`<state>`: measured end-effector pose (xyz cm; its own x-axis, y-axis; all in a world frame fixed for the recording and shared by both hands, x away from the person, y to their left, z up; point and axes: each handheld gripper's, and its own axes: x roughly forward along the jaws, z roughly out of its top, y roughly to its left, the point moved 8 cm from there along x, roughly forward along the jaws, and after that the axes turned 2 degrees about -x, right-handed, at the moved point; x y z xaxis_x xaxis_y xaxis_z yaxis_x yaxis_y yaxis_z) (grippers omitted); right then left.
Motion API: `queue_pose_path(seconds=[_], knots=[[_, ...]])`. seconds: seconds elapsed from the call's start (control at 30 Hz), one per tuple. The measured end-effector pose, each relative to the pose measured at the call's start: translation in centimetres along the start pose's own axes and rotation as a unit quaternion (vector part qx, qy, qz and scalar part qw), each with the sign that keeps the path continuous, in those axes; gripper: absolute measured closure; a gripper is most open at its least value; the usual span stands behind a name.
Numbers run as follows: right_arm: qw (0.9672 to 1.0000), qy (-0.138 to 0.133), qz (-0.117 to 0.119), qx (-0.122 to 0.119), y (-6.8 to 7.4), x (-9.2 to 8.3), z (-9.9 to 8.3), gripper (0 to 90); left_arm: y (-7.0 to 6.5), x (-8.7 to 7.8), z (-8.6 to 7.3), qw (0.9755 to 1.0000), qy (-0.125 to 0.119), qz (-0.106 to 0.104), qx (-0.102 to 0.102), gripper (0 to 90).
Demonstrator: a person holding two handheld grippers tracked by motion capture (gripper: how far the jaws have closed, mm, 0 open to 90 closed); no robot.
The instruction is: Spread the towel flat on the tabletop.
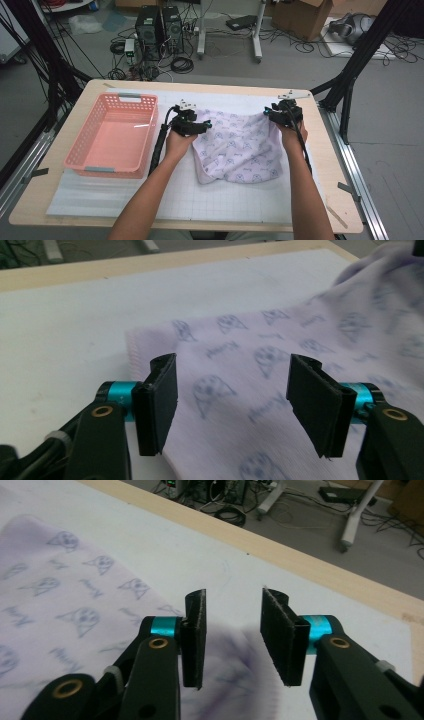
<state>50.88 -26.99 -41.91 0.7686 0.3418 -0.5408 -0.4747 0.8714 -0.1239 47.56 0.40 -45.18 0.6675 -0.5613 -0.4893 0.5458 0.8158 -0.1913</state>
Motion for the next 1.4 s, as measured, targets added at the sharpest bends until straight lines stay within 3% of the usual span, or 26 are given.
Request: queue_pose_path(seconds=[0.17,0.23,0.37,0.47,0.57,0.73,0.83,0.97,1.07,1.27,1.4], knots=[[0.9992,-0.022,0.029,0.015,0.6,-2.5,-0.5,55.2,-1.8,-1.6,-1.1,0.9992,-0.013,-0.03,0.025,33.3],[0.9983,-0.035,0.043,0.019,1.0,-3.5,-1.0,52.0,-2.4,-2.2,-1.6,0.9985,-0.022,-0.046,0.023,30.9],[0.9967,-0.032,0.074,0.005,2.5,-5.2,-2.6,47.0,-2.9,-3.4,-2.7,0.998,-0.02,-0.054,0.025,28.0],[0.9966,-0.02,0.08,-0.005,3.4,-6.3,-4.1,41.2,-3.2,-4.5,-3.5,0.9975,-0.029,-0.054,0.037,27.9],[0.9959,-0.021,0.087,-0.006,4.1,-7.5,-5.4,41.2,-3.6,-5.2,-4.5,0.9971,-0.03,-0.061,0.034,28.7],[0.9947,-0.009,0.103,-0.001,5.6,-9.1,-8.3,36.7,-4.5,-6.4,-6.4,0.996,-0.02,-0.072,0.05,29.0],[0.9937,-0.013,0.111,-0.011,6.5,-10.1,-9.9,36.7,-4.9,-7.0,-7.6,0.995,-0.018,-0.078,0.06,28.9],[0.9923,-0.018,0.121,-0.016,7.1,-11.3,-11.5,36.3,-5.2,-7.6,-9.1,0.9946,-0.007,-0.085,0.06,28.9],[0.9917,-0.017,0.125,-0.026,7.6,-12.0,-12.3,36.2,-5.5,-8.1,-9.4,0.9942,-0.008,-0.091,0.057,29.2],[0.9882,0.006,0.147,-0.041,8.8,-12.3,-14.3,35.9,-6.3,-9.0,-10.7,0.9923,0.03,-0.096,0.072,31.8],[0.9888,0.037,0.133,-0.055,8.8,-11.6,-15.4,36.9,-7.1,-8.7,-11.3,0.9895,0.052,-0.107,0.082,33.4]])
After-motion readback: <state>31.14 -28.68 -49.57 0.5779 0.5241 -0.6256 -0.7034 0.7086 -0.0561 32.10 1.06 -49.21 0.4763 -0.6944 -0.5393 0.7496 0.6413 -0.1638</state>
